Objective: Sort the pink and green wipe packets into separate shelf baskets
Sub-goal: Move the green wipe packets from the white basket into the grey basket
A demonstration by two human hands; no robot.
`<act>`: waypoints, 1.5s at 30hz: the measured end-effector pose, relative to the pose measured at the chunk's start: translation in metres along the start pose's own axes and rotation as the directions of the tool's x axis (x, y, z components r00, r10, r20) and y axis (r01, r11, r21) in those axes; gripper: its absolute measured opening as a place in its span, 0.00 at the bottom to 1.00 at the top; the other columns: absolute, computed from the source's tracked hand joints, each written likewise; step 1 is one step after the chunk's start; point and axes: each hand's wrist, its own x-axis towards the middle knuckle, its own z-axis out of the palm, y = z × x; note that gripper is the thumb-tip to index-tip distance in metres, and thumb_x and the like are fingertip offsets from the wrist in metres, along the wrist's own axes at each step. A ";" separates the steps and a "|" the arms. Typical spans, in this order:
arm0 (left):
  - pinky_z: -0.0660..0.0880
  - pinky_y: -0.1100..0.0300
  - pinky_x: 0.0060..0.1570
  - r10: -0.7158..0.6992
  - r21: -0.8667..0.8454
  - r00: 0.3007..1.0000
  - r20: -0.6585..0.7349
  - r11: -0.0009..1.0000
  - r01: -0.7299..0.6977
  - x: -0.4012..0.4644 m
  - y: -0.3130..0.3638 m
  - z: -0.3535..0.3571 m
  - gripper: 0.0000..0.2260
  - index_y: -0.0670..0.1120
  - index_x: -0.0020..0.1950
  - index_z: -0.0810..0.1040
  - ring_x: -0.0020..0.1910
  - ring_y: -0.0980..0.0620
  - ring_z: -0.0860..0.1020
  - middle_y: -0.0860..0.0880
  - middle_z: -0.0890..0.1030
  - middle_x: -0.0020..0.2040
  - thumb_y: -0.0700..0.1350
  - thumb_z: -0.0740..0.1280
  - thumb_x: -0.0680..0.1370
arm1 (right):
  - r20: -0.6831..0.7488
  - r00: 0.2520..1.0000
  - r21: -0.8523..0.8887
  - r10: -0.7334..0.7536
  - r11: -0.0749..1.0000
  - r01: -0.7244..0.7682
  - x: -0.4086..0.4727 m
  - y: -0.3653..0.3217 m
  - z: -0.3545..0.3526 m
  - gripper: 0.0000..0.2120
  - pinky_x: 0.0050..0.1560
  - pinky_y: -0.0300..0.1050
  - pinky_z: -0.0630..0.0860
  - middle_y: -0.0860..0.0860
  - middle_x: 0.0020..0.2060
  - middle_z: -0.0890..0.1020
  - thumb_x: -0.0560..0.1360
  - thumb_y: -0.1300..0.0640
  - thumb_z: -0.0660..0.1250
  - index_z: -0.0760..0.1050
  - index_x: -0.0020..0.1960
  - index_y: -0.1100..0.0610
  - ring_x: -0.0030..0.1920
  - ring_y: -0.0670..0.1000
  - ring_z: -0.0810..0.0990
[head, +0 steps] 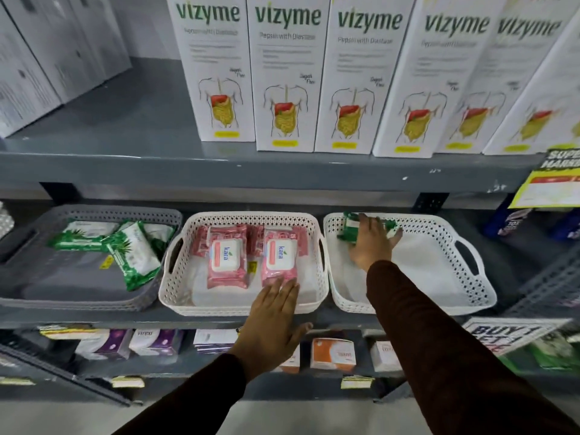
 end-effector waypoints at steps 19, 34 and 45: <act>0.61 0.48 0.69 0.053 0.006 0.998 -0.017 0.999 -0.053 -0.021 -0.029 -0.011 0.28 0.46 0.75 0.64 0.70 0.44 0.70 0.47 0.73 0.71 0.62 0.49 0.82 | 0.148 0.969 0.345 0.199 0.907 -0.239 -0.058 -0.006 -0.012 0.31 0.47 0.50 0.78 0.59 0.51 0.80 0.68 0.49 0.73 0.66 0.68 0.45 0.49 0.63 0.80; 0.57 0.52 0.70 0.023 0.014 1.000 0.000 1.000 -0.023 -0.088 -0.182 -0.048 0.23 0.45 0.69 0.73 0.65 0.44 0.74 0.47 0.79 0.64 0.55 0.57 0.79 | 0.011 0.986 0.394 0.165 0.906 -0.156 -0.035 -0.103 -0.063 0.16 0.60 0.52 0.75 0.62 0.53 0.85 0.73 0.47 0.69 0.83 0.55 0.57 0.57 0.66 0.80; 0.56 0.52 0.72 0.042 -0.081 0.993 -0.107 0.995 -0.051 -0.086 -0.186 -0.045 0.21 0.45 0.67 0.75 0.68 0.46 0.72 0.47 0.78 0.65 0.54 0.57 0.80 | 0.101 0.984 0.219 0.146 0.962 -0.165 -0.044 -0.104 -0.088 0.24 0.60 0.54 0.76 0.53 0.58 0.83 0.65 0.47 0.78 0.81 0.59 0.48 0.62 0.61 0.77</act>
